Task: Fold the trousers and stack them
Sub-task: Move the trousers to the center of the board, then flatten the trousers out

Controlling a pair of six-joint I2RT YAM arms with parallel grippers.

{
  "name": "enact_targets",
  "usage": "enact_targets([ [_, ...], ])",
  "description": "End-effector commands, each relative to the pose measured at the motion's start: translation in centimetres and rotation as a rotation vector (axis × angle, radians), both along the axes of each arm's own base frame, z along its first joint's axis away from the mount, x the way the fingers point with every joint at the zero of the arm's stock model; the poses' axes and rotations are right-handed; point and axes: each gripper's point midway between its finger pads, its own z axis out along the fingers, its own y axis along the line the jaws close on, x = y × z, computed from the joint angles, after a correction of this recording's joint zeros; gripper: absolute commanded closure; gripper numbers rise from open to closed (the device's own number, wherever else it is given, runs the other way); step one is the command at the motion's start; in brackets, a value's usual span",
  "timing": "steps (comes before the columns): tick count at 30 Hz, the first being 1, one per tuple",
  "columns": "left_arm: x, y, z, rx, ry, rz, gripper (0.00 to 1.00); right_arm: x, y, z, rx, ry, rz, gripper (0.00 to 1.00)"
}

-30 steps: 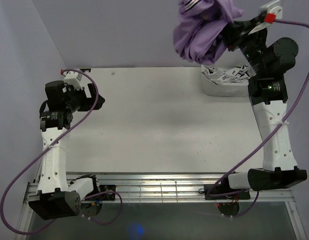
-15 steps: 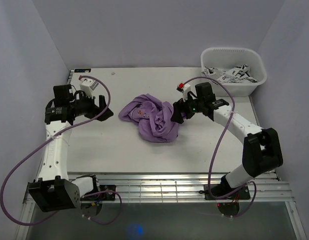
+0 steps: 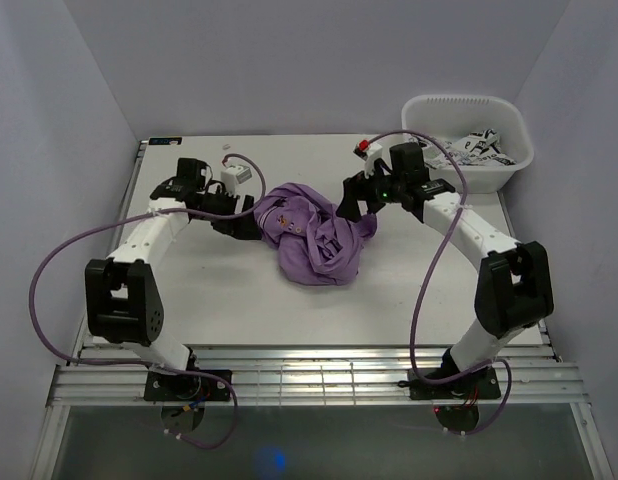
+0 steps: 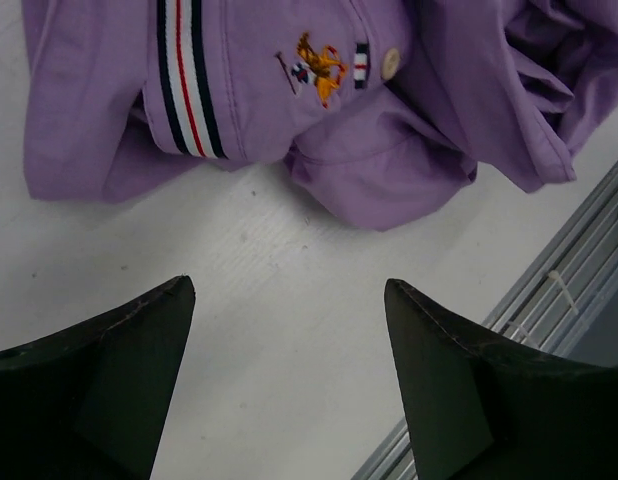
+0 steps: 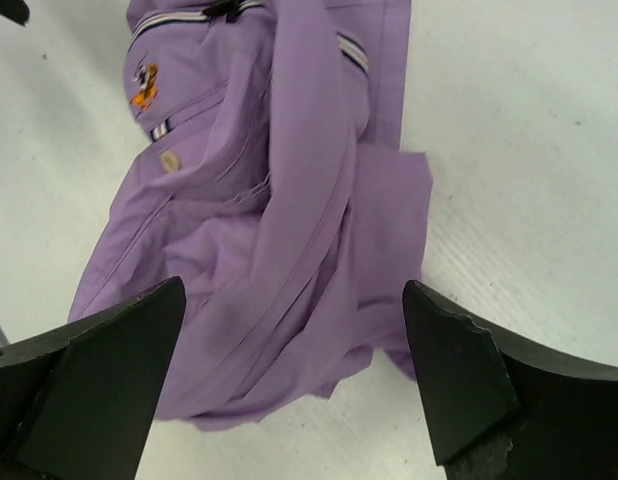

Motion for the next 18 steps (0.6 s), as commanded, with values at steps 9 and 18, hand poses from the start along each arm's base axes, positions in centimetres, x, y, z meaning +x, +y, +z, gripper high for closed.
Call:
enact_targets([
  [9, 10.1, -4.7, -1.8, -0.086, -0.022, 0.009, 0.13, 7.3, 5.4, -1.5, 0.051, 0.011, 0.026, 0.02],
  [18, 9.5, -9.0, -2.0, -0.2, 0.056, -0.096, 0.52, 6.6, 6.5, -2.7, 0.028, 0.016, 0.068, 0.71],
])
